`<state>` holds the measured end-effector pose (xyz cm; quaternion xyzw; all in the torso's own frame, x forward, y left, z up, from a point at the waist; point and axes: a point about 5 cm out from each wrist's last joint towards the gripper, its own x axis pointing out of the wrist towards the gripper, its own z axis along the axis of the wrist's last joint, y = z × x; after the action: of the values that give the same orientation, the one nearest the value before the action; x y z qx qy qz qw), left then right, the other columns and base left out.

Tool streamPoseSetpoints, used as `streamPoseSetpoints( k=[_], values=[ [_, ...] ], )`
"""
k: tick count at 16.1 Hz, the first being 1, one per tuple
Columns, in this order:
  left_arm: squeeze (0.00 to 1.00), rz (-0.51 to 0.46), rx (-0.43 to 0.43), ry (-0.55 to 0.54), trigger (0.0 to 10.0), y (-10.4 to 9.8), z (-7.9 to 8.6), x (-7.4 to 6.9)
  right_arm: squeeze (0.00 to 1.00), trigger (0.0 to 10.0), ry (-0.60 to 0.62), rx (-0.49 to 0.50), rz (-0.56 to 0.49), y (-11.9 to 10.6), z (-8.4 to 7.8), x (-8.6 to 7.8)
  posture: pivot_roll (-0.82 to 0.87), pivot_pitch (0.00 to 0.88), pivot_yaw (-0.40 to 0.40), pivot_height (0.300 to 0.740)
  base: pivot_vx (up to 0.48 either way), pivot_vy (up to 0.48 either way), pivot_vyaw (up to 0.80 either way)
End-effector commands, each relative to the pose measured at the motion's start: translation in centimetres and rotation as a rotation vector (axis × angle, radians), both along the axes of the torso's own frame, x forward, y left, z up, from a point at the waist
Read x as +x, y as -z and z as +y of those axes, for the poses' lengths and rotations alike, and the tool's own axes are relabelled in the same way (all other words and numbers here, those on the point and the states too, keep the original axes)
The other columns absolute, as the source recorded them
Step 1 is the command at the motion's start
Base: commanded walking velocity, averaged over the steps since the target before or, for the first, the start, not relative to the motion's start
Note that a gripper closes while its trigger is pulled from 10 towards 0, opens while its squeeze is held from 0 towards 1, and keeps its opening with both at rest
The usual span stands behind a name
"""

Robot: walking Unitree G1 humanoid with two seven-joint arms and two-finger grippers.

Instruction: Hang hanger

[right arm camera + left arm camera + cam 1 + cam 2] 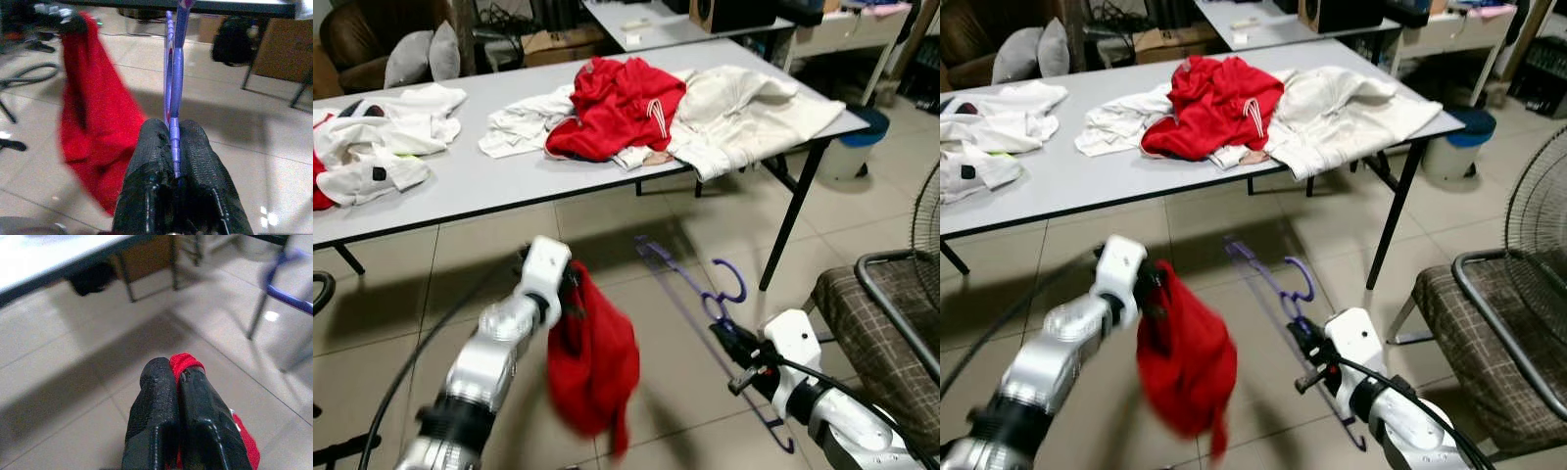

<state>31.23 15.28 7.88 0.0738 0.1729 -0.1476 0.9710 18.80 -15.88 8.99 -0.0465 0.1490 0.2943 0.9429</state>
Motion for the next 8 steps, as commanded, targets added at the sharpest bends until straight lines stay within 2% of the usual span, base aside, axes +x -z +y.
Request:
streamPoseSetpoints(
  k=[1,2,5,8],
  values=[
    [0.00,-0.028,0.003,-0.083,0.0,-0.6,0.7,0.9,0.00,10.0,-0.046,0.018,-0.013,-0.5,0.3,-0.2,-0.11,0.000,0.110,0.740,0.000,0.000,0.00],
    [0.00,-0.042,-0.022,-0.136,0.0,-1.4,0.8,2.1,0.00,10.0,-0.103,0.034,-0.006,-0.8,0.6,-0.4,-0.11,0.000,0.111,0.740,0.000,0.000,0.00],
    [0.00,-0.068,-0.041,-0.128,0.0,-2.6,0.3,3.4,0.00,10.0,-0.150,0.055,-0.003,-1.2,1.0,-0.4,-0.10,0.000,0.115,0.740,0.000,0.000,0.00],
    [0.00,-0.119,-0.029,-0.033,0.0,-4.2,-0.7,4.2,0.00,10.0,-0.175,0.068,-0.005,-1.2,1.3,0.1,-0.10,0.000,0.119,0.740,0.000,0.000,0.00]
  ],
)
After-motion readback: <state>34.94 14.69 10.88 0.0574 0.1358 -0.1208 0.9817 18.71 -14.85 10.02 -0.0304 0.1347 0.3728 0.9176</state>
